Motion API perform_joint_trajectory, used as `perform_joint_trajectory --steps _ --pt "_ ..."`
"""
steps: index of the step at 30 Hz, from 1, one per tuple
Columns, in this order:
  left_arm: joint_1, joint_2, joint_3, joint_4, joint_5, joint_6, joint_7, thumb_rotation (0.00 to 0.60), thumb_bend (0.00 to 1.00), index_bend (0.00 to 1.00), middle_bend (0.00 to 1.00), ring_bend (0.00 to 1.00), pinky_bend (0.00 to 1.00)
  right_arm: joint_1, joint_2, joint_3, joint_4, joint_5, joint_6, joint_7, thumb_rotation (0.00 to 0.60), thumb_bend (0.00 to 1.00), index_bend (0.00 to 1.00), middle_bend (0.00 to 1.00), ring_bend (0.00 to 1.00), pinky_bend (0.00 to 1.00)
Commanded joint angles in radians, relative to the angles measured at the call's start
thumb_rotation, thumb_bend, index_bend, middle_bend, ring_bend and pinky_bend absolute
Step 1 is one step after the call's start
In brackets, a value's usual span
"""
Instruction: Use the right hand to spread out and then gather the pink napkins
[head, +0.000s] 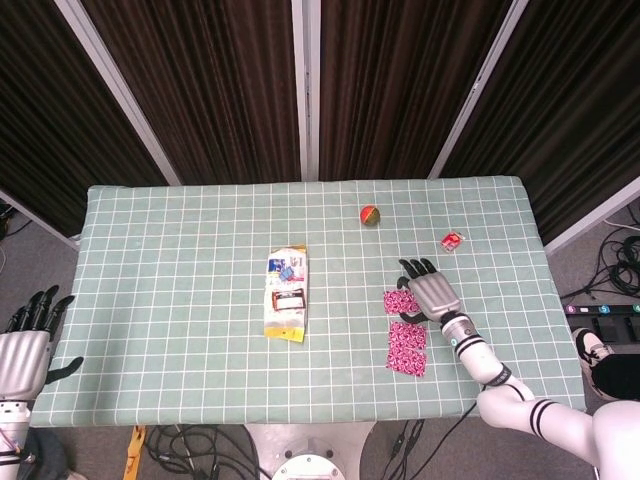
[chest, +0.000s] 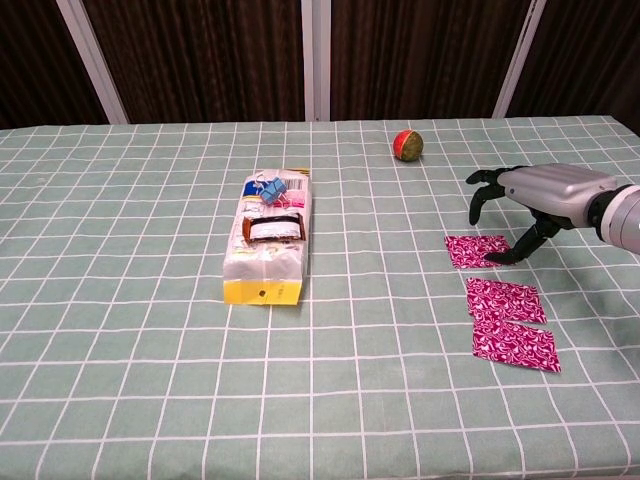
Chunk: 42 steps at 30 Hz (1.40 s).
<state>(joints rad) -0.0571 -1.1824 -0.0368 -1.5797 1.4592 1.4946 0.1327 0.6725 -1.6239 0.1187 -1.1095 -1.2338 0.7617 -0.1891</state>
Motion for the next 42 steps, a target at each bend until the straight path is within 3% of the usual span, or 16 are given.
perform_joint_trajectory --steps 1,6,33,42 --pt "-0.001 0.000 0.000 0.000 0.000 -0.002 0.000 0.600 0.01 0.19 0.14 0.07 0.18 0.007 -0.021 0.001 0.033 0.013 -0.010 -0.003 0.462 0.14 0.32 0.02 0.00 0.00" --pt "-0.003 0.000 -0.001 -0.001 -0.003 -0.007 0.002 0.600 0.01 0.19 0.14 0.07 0.18 0.009 -0.039 -0.008 0.066 0.008 -0.011 -0.008 0.511 0.14 0.32 0.03 0.00 0.00" --pt "-0.006 -0.002 -0.003 0.005 -0.007 -0.012 0.001 0.600 0.02 0.19 0.14 0.07 0.17 0.021 -0.069 -0.017 0.107 0.025 -0.037 -0.024 0.515 0.14 0.30 0.03 0.00 0.00" --pt "-0.005 -0.003 -0.001 0.009 -0.006 -0.011 -0.005 0.600 0.01 0.19 0.14 0.07 0.17 0.018 -0.080 -0.015 0.118 0.028 -0.027 -0.024 0.534 0.14 0.36 0.04 0.00 0.00"
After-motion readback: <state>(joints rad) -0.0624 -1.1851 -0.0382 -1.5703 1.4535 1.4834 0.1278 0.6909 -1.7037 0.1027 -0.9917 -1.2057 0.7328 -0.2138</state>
